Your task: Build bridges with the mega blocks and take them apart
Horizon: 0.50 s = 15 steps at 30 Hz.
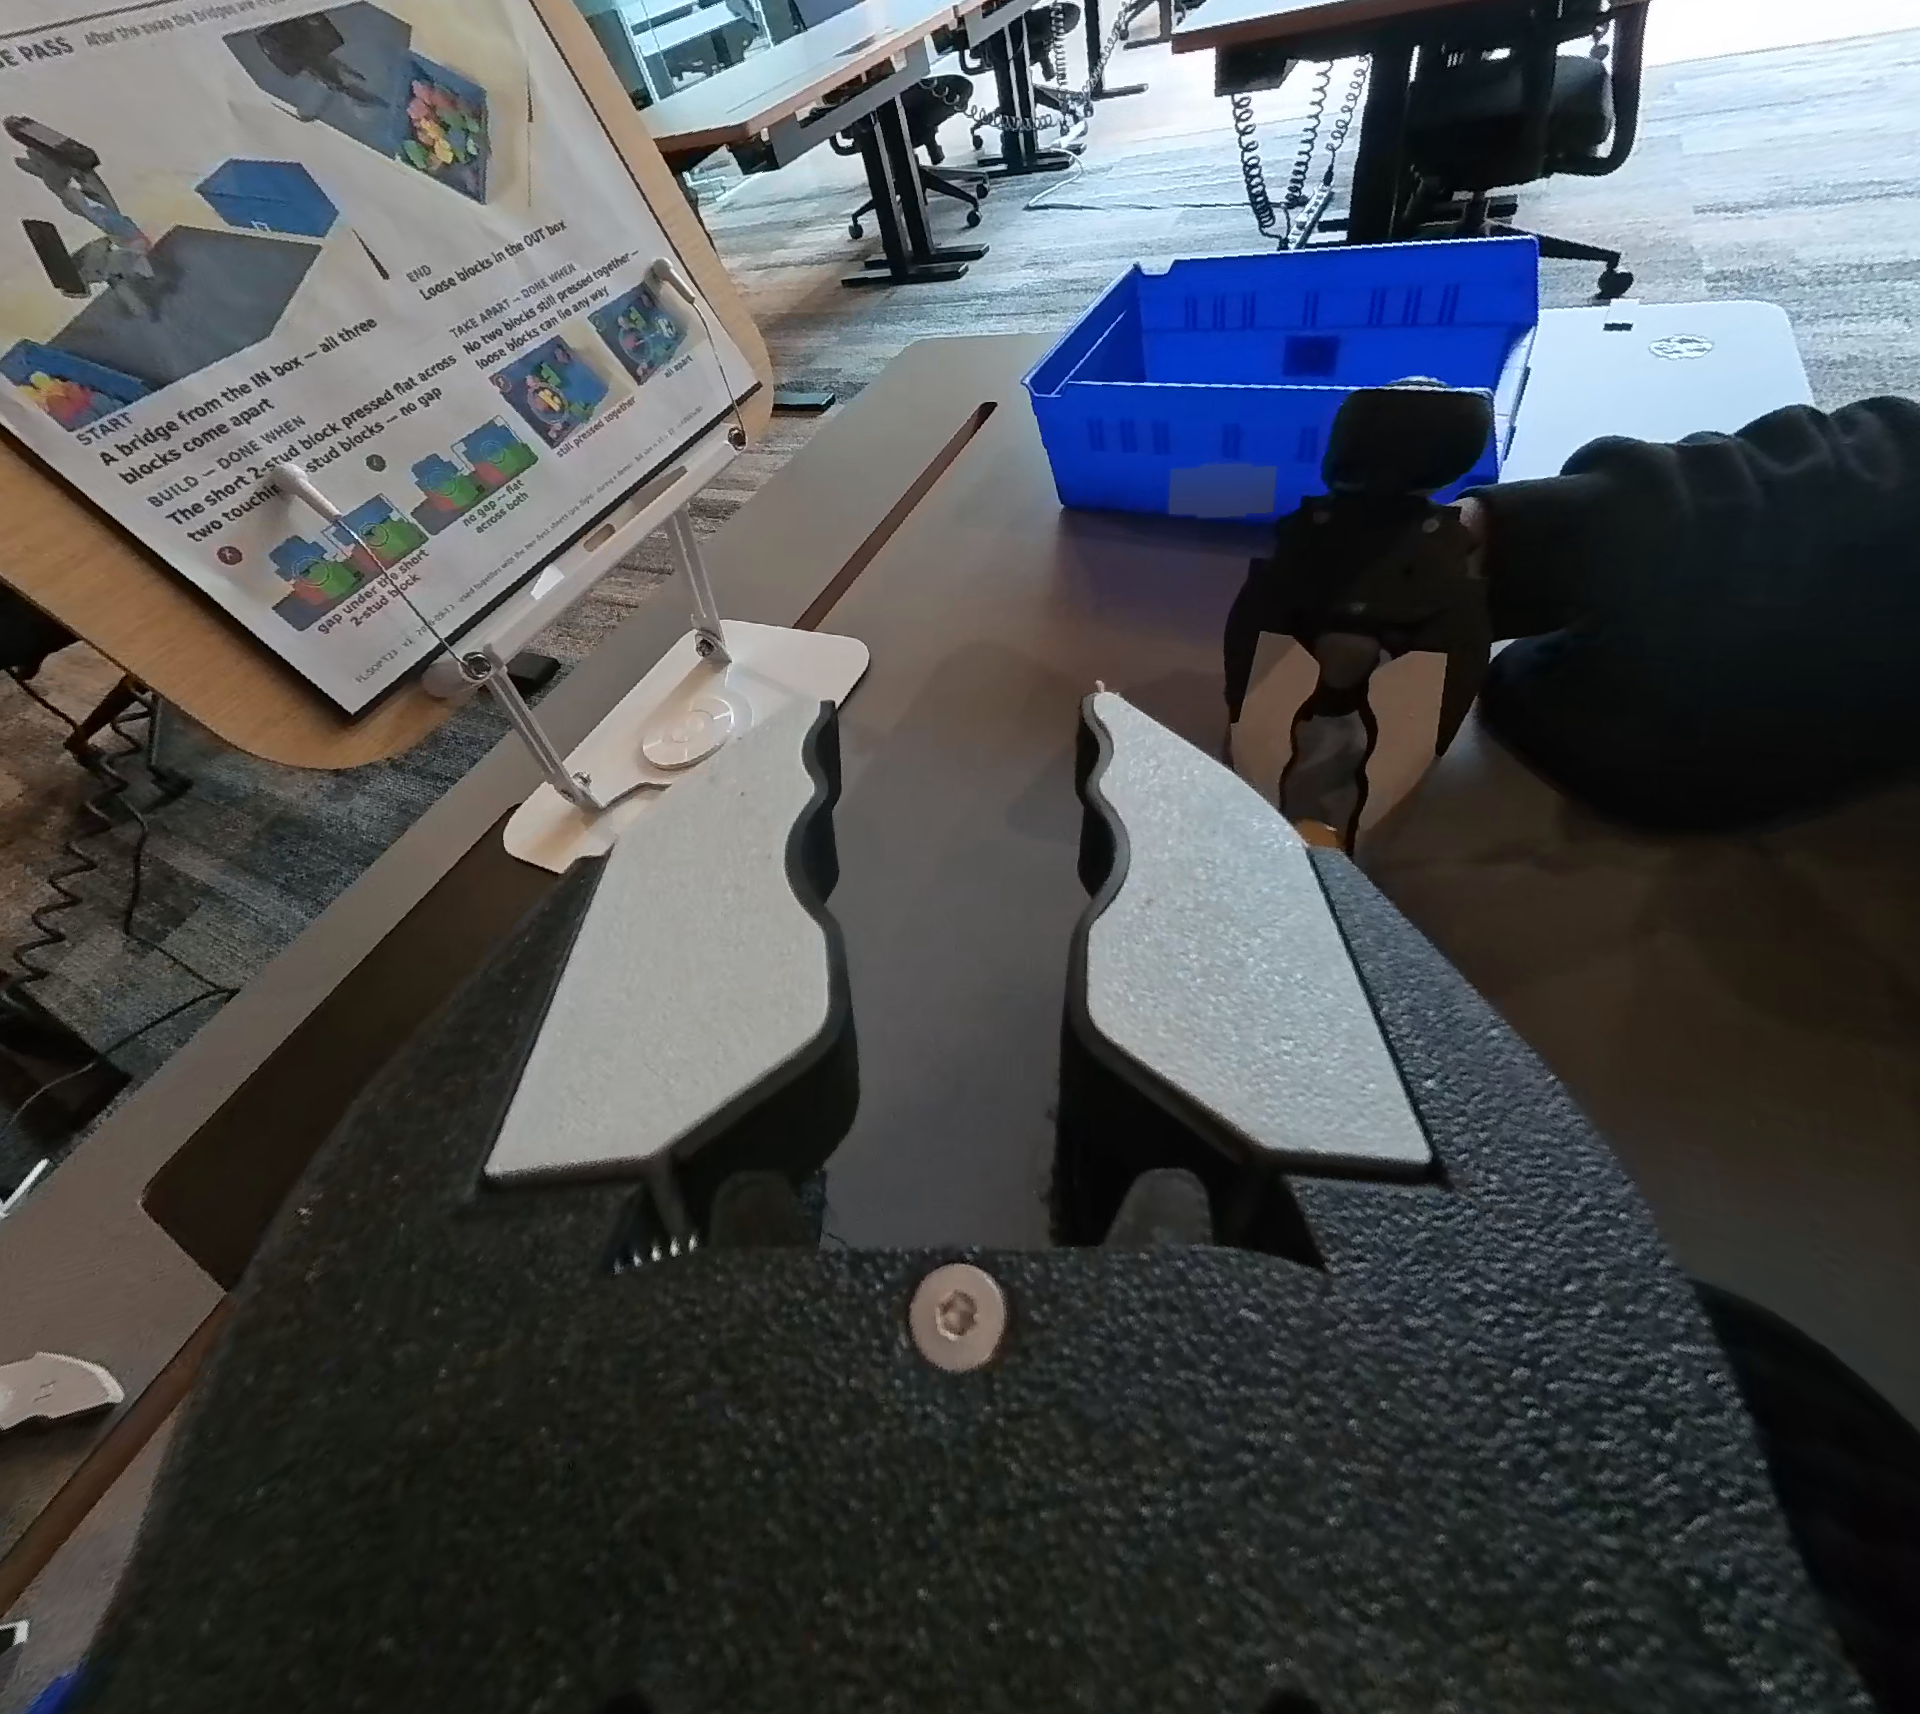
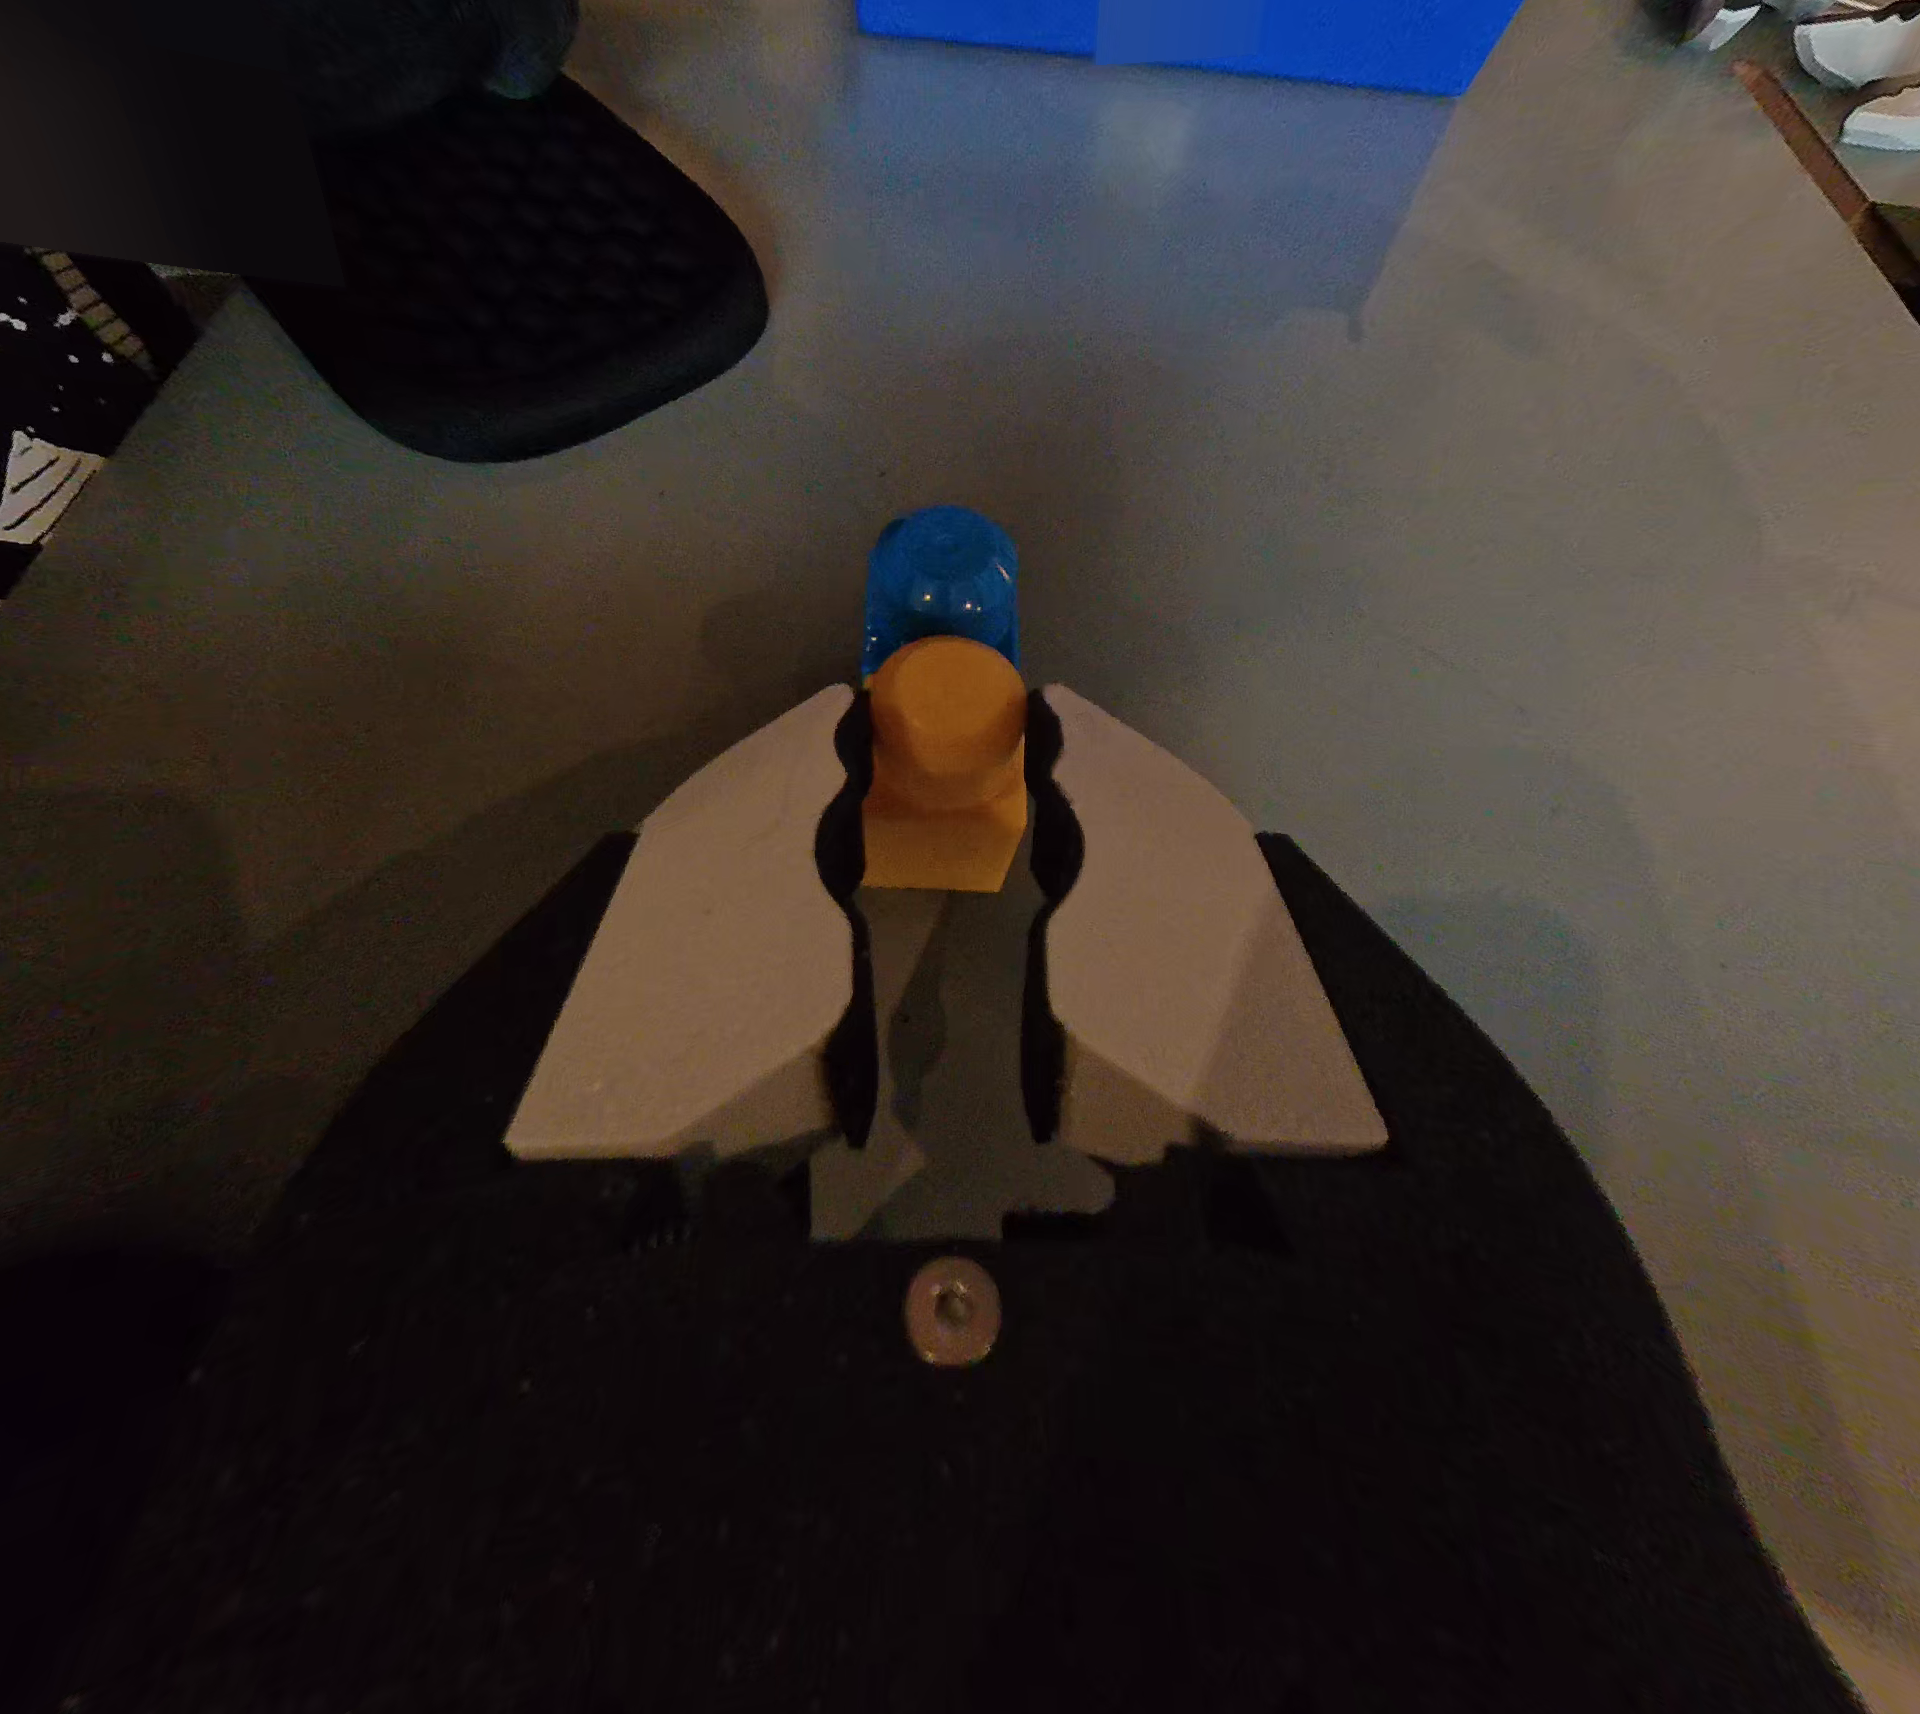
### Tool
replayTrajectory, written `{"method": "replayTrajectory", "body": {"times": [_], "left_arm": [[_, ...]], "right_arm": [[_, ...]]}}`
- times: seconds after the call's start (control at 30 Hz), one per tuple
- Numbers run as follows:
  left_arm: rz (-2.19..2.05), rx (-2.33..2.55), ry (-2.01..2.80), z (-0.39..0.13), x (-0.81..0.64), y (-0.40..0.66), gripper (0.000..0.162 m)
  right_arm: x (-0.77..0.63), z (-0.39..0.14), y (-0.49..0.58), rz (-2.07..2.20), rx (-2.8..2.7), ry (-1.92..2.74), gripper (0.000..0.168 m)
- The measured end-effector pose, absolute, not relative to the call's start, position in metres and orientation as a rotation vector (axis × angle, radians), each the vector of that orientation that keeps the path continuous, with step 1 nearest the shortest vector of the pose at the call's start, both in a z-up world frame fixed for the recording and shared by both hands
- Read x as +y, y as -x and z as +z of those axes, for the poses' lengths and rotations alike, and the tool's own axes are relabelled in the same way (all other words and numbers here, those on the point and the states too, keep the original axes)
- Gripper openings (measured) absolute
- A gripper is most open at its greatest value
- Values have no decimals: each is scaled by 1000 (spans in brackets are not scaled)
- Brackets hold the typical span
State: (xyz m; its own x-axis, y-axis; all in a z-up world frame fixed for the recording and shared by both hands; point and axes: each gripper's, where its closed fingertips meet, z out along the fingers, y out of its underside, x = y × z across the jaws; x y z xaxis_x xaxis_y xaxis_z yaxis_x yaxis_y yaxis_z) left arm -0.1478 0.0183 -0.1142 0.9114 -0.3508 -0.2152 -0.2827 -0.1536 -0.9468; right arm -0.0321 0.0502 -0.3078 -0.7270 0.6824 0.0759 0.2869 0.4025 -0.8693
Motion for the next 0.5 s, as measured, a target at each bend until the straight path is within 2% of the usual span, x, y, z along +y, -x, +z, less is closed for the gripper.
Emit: {"method": "replayTrajectory", "body": {"times": [0.5], "left_arm": [[-59, 469, 1744, -113, 16, 150, 43]], "right_arm": [[48, -308, 32, 1282, -2244, 824, 31]]}}
